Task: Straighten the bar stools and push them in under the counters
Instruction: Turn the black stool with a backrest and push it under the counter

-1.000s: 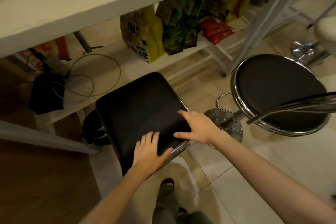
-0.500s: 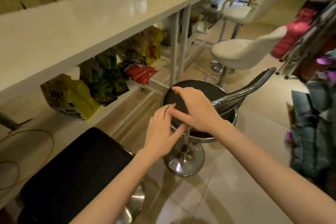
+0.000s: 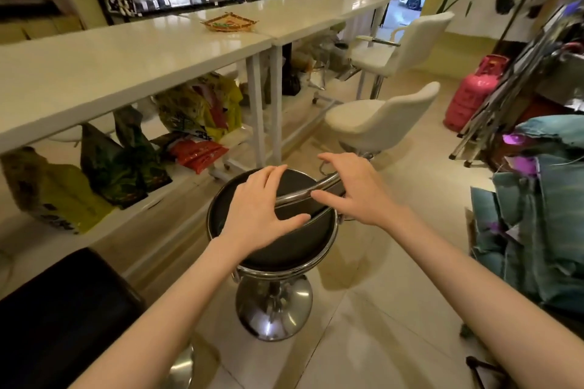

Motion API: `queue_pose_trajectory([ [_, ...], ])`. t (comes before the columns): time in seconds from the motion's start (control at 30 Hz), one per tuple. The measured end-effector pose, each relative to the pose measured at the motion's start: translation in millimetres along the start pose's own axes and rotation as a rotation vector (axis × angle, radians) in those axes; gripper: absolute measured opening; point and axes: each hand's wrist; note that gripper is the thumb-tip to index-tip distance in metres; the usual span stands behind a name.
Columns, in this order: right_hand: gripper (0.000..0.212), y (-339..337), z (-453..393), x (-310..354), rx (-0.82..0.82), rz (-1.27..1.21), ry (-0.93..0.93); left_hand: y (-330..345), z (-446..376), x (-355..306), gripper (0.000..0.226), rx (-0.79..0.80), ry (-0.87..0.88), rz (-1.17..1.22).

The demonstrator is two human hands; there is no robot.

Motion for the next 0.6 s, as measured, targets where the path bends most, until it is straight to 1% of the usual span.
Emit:
queue_pose_trajectory([
  [0.1,0.074,3.2,-2.2,-23.5,0.051,0.031,-0.037,8.6,-11.9,-6.7,0.094,0.074,-0.033,-0.069],
  [0.2,0.079,10.6,-12.0,-40.7,0.111,0.078,-0.128,14.4,-22.6,-7.2,0.093,0.14,-0.092,-0.12],
  [0.37,0.075,28.2,-34.4,-63.1,0.189,0.132,-0.279,22.1,-37.2,-1.3,0.091,0.243,-0.155,-0.18],
  [0.47,0.06,38.5,-48.4,-73.2,0.264,0.224,-0.372,29.8,-41.9,2.2,0.089,0.293,-0.179,-0.218],
  [0.53,0.046,41.5,-57.3,-78.5,0.285,0.256,-0.431,32.3,-45.8,4.0,0.082,0.319,-0.182,-0.272],
  [0.6,0.04,42.1,-64.3,-82.8,0.307,0.264,-0.484,32.8,-48.1,4.3,0.074,0.338,-0.206,-0.299],
])
Point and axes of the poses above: each hand's wrist, its own z-axis away from the middle knuckle, its own y-axis out of the palm, x = y × z, and after that the axes turned 13 degrees about z, right-handed
